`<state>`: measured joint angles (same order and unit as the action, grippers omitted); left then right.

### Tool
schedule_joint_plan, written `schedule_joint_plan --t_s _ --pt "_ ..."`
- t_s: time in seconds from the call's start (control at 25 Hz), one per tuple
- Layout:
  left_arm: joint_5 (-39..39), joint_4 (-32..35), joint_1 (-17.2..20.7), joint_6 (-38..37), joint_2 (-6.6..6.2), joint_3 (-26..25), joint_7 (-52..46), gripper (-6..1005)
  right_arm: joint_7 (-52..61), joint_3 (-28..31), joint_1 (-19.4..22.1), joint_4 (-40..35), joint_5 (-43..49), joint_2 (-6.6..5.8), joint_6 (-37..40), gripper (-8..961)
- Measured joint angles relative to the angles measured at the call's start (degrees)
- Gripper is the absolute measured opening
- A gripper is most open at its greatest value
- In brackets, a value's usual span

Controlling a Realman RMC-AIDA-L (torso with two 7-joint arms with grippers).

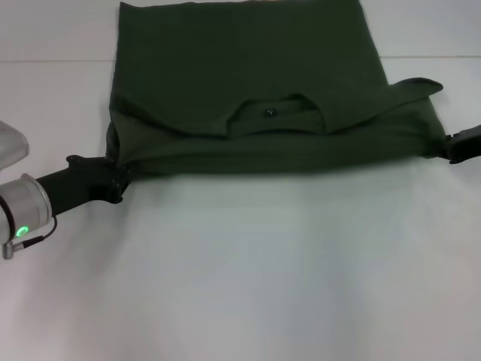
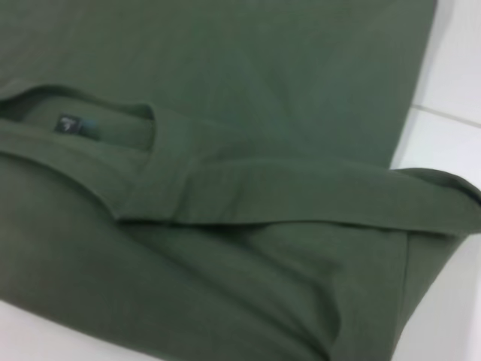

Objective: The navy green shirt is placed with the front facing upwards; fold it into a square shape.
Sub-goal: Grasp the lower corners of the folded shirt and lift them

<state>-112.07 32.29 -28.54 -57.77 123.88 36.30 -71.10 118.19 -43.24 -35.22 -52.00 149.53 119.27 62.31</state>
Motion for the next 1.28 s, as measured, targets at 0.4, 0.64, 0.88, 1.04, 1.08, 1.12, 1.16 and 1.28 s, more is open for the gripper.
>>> schedule_joint_plan --t_s 0.4,0.64,0.88,1.04,1.08,1.12,1.16,1.28 --pt "-4.11 7.76 3.32 -5.42 0.15 7.54 -12.65 72 -2.39 -2.12 1.06 -5.87 1.76 0.02 12.15 126" --pt "-7.11 13.49 5.48 -13.17 0.22 7.83 -19.95 72 -1.79 -2.8 1.43 -8.98 5.28 0.13 19.57 122" --pt "-12.04 20.37 7.98 -23.71 0.19 7.38 -29.73 71 -2.88 -4.5 3.07 -13.46 6.21 0.16 28.69 123" --pt "-17.89 22.87 8.0 -27.91 0.07 7.33 -35.83 72 -4.83 -5.12 3.81 -16.71 6.18 0.17 36.75 120" --pt "-19.25 23.42 7.9 -29.04 0.06 7.34 -37.52 72 -4.95 -5.16 3.87 -17.06 6.25 0.17 37.87 119" --pt "-20.54 23.85 7.8 -30.26 0.06 7.38 -39.13 72 -4.99 -5.25 3.96 -17.42 6.31 0.16 39.12 117" --pt "-21.7 24.31 7.66 -31.42 0.05 7.43 -40.7 72 -4.99 -5.33 4.05 -17.65 6.33 0.15 40.2 116" --pt "-24.5 25.85 7.51 -34.57 0.05 7.43 -44.29 73 -5.3 -5.37 4.41 -17.97 6.38 -0.01 43.05 116"
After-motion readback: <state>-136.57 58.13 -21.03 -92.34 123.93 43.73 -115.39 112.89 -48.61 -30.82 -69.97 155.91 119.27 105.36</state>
